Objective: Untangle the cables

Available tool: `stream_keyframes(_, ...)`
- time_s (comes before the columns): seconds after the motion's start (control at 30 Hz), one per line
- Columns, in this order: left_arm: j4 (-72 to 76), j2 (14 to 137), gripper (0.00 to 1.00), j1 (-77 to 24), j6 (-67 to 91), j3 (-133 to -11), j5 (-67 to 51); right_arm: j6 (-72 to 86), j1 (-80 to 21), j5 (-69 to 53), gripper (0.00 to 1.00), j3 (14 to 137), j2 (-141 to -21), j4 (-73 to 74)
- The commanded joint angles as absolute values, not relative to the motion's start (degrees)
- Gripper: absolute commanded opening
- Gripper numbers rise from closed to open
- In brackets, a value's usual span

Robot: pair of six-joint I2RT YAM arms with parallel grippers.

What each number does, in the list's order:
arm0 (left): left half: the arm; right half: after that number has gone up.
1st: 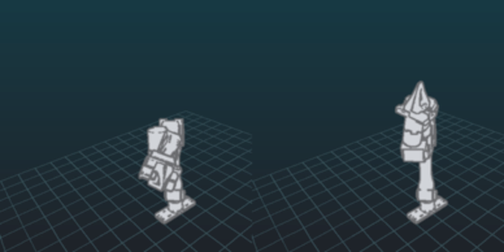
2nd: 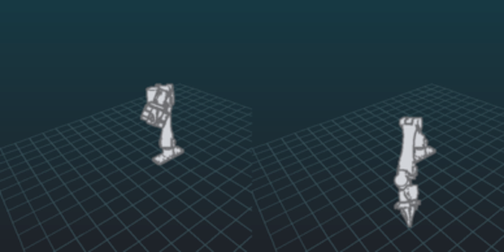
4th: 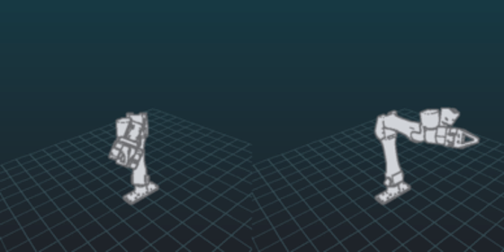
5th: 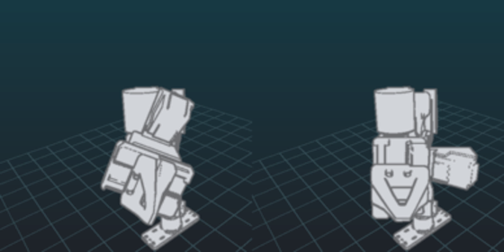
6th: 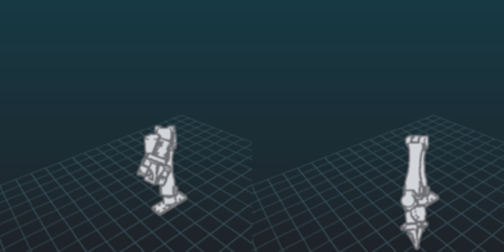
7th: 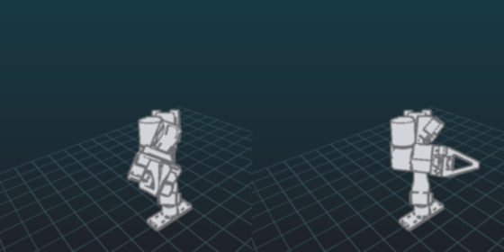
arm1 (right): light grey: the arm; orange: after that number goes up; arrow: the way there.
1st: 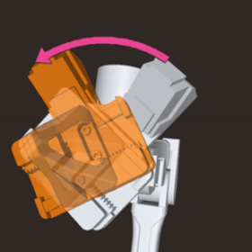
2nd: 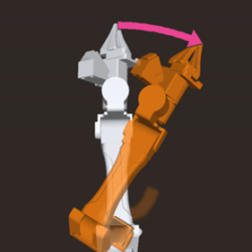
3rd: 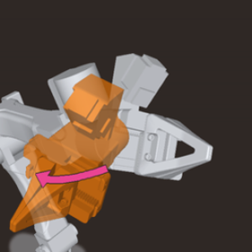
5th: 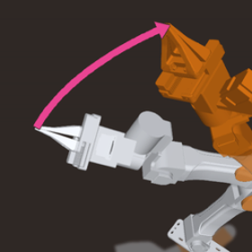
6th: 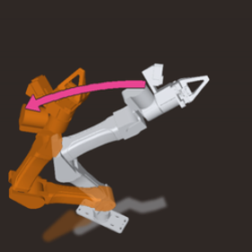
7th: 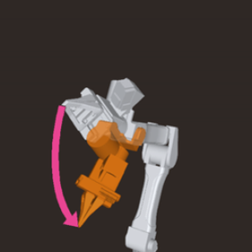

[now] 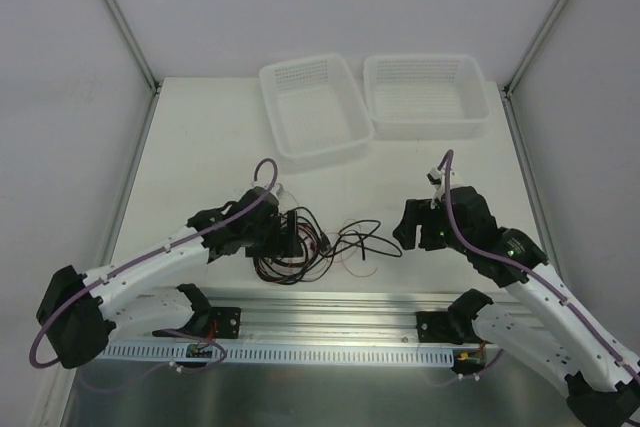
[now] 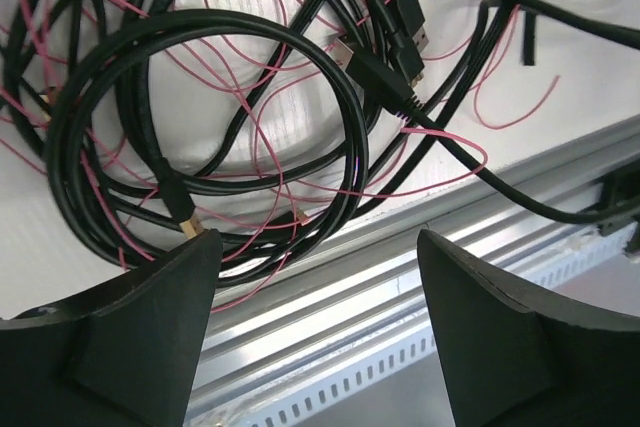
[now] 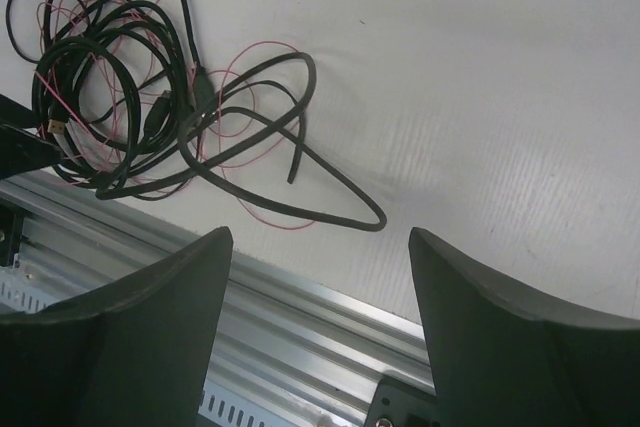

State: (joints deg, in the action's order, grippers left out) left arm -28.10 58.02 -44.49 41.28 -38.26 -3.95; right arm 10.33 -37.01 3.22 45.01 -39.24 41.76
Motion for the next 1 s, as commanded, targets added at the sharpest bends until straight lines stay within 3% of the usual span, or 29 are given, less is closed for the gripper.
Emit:
stream_keyframes(0.0,-27.8,63.9,0.78,-49.8,46.0,-41.1,4.6,11.5,-39.5,5.3,0.75,47.1,-41.4,35.7)
stream_keyframes(0.2,-26.5,79.4,0.71,-54.4,47.6,-47.6,8.4,10.4,-48.1,7.8,0.76,46.9,-48.2,31.8)
stream_keyframes(0.3,-24.5,83.6,0.70,-55.1,48.4,-49.0,8.4,10.4,-52.5,11.4,0.76,46.8,-50.7,31.7)
stream_keyframes(0.43,-22.3,87.2,0.61,-55.1,51.0,-47.8,10.5,11.2,-56.7,14.7,0.76,45.5,-52.6,28.6)
stream_keyframes(0.53,-21.3,88.9,0.44,-55.1,51.8,-47.1,11.0,10.1,-57.1,15.0,0.76,44.4,-54.5,24.8)
stream_keyframes(0.57,-21.0,88.9,0.29,-55.1,51.9,-46.9,10.8,8.4,-57.1,15.2,0.76,44.4,-55.3,23.7)
stream_keyframes(0.67,-21.1,86.8,0.01,-55.1,51.4,-46.1,10.8,4.0,-57.1,15.9,0.77,44.7,-58.7,22.7)
stream_keyframes(0.87,-22.0,75.8,0.00,-54.9,49.1,-44.1,10.5,-2.8,-57.1,10.2,0.79,43.2,-62.6,19.2)
stream_keyframes(0.97,-22.9,71.0,0.00,-54.1,48.2,-43.9,9.9,-3.0,-57.0,9.1,0.76,42.1,-64.2,18.2)
